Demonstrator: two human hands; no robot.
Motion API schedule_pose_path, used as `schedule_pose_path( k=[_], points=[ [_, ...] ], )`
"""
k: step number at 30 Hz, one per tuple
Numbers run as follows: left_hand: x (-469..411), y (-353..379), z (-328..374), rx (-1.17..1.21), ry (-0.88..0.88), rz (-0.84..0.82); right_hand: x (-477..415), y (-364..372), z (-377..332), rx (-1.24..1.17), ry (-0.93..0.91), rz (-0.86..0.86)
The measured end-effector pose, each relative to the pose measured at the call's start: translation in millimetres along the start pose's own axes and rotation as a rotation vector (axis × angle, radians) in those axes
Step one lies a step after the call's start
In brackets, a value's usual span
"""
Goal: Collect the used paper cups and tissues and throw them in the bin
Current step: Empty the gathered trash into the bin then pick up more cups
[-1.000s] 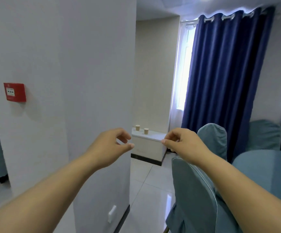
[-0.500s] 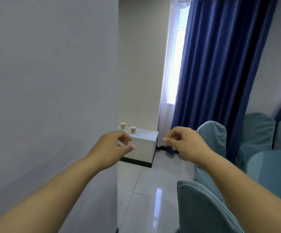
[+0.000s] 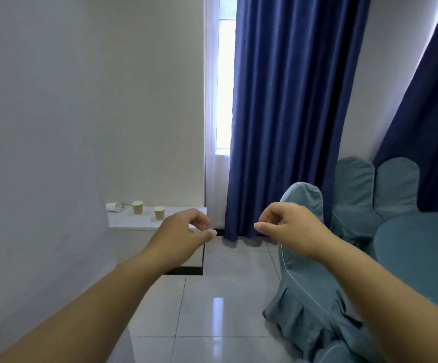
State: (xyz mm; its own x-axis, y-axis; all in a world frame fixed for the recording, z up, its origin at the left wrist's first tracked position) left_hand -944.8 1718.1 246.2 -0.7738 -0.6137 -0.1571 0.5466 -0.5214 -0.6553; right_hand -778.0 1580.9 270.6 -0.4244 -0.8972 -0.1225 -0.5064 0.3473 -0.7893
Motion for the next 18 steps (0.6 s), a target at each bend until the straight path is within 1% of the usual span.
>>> schedule_pose_path(
  k=[2,6,9,11,13,18],
  points=[
    [-35,-1,-8,0.005,0.01,0.001,-32,-3,12,0.014,0.014,0.006],
    [-139,-8,-27,-0.026,0.018,-0.01,-123,-17,42,0.024,0.05,0.018],
    [-211,-16,-45,0.022,0.026,0.005,-189,-26,57,0.031,0.057,0.051],
    [-258,-19,-64,0.06,0.006,0.0,-234,-25,66,0.009,0.076,0.041],
    [-303,-21,-85,0.083,-0.014,-0.007,-277,-21,74,0.039,0.089,0.037],
    [-408,-41,-126,0.116,-0.016,0.017,-373,-11,92,0.033,0.103,0.076]
  ],
)
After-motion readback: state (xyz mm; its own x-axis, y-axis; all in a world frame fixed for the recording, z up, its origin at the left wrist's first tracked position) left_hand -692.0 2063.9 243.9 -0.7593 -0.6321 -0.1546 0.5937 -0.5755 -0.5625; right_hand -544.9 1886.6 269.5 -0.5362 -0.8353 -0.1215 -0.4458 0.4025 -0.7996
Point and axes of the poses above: each hand's wrist, its own x-axis away from the middle knuckle, its own y-axis out of the palm, z = x × y, the point moved 7 cm from there along -x, towards the middle knuckle, and after that the axes turned 9 degrees about -z, right-handed, at the moved point
